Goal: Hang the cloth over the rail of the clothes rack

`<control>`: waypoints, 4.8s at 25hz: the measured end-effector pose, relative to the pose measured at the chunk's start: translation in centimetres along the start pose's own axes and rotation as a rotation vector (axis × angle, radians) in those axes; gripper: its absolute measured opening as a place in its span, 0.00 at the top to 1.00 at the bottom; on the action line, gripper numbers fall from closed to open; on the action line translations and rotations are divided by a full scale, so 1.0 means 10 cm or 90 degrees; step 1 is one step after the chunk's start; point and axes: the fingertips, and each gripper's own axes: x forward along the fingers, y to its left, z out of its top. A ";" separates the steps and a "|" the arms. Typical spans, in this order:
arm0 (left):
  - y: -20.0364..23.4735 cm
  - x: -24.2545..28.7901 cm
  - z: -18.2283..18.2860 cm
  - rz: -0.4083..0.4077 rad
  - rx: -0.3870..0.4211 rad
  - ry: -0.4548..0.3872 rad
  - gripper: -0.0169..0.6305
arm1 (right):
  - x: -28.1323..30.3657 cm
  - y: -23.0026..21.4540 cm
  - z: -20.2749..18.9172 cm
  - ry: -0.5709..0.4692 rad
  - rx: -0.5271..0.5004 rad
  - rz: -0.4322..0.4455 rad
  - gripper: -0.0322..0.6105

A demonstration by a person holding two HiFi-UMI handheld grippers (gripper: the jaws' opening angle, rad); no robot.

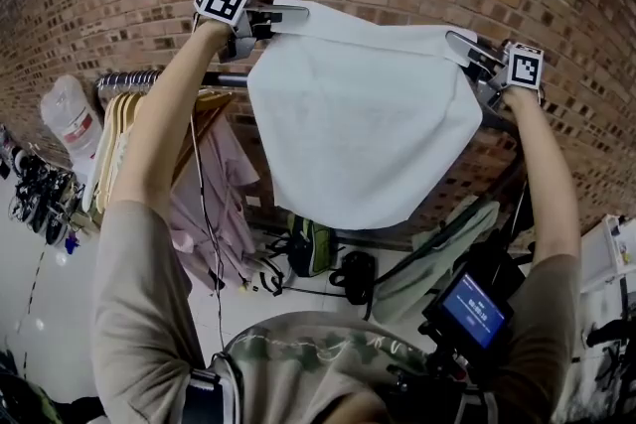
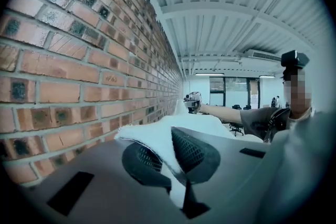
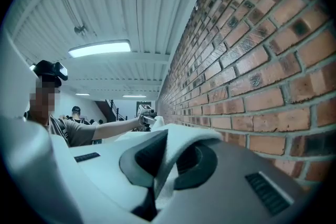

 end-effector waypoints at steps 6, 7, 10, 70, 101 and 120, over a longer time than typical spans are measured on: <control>-0.11 0.08 -0.05 -0.030 0.041 -0.025 0.95 | 0.02 0.03 -0.10 0.000 -0.010 0.017 0.93; -0.08 0.09 -0.04 -0.021 0.041 -0.033 0.95 | 0.02 0.03 -0.12 0.003 -0.011 0.019 0.92; -0.06 0.08 0.02 -0.005 0.032 -0.062 0.95 | 0.03 0.04 -0.09 -0.006 -0.013 0.026 0.93; -0.76 -0.11 0.44 -0.156 -0.004 -0.119 0.43 | -0.06 0.21 0.42 -0.067 -0.016 -0.039 0.59; -2.18 -0.88 0.41 -0.092 0.050 -0.170 0.97 | -0.68 1.99 0.49 -0.041 -0.058 0.051 0.94; -2.51 -0.63 -1.71 -0.066 0.055 -0.068 0.97 | -0.93 2.24 -1.64 -0.001 -0.045 0.044 0.94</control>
